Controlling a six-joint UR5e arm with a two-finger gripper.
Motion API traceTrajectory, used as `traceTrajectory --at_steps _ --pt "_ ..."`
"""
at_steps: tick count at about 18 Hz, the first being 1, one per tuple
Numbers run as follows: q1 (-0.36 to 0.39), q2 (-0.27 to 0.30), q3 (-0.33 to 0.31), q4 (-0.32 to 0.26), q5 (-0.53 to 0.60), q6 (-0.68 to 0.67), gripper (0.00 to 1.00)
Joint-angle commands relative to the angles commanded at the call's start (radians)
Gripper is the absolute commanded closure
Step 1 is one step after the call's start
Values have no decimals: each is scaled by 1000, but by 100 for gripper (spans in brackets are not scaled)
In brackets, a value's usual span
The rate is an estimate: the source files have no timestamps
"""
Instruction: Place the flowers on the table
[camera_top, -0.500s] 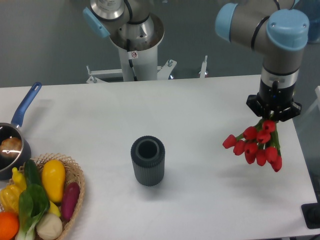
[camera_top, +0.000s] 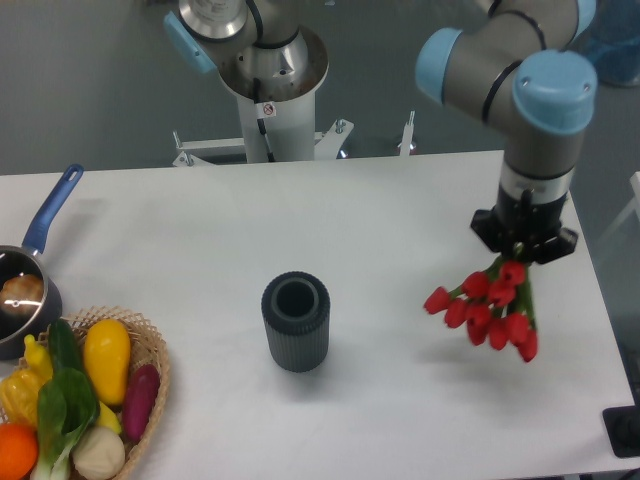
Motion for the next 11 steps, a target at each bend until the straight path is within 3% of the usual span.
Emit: traceTrajectory --at_steps 3,5,6,7,8,9,11 --pt "2 5 -45 11 2 8 100" --pt "0 2 -52 11 3 8 86" --pt "0 2 -52 11 3 6 74" --pt "0 2 -52 12 3 5 54" --pt "0 3 -52 14 3 -1 21" --pt "0 5 -55 17 0 5 0" --pt "0 3 -57 44 2 5 0"
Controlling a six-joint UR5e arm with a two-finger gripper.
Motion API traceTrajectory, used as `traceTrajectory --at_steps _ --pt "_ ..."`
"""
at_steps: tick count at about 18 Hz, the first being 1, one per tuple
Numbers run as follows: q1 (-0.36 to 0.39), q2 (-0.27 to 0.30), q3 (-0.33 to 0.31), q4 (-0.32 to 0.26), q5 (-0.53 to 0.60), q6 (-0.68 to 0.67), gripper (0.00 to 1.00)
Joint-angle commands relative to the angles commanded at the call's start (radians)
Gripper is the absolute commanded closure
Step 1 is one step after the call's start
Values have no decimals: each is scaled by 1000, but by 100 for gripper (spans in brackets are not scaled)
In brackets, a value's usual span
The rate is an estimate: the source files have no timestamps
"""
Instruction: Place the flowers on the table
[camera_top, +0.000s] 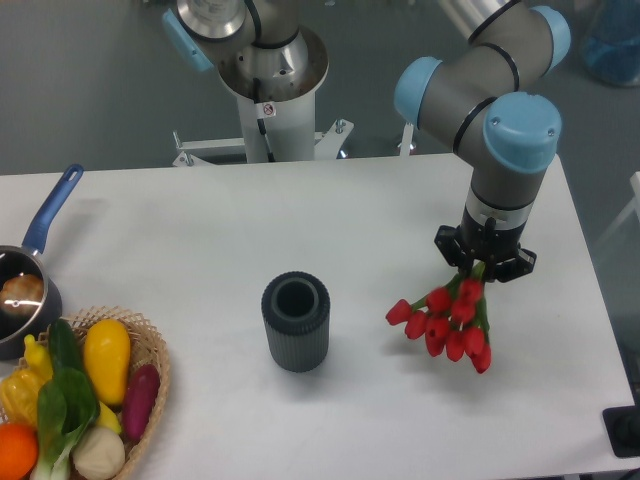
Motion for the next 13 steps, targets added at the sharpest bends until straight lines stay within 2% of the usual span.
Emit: traceTrajectory --at_steps 7,13 --pt "3 -9 -3 45 40 3 0" --pt "5 -9 -2 49 41 5 0"
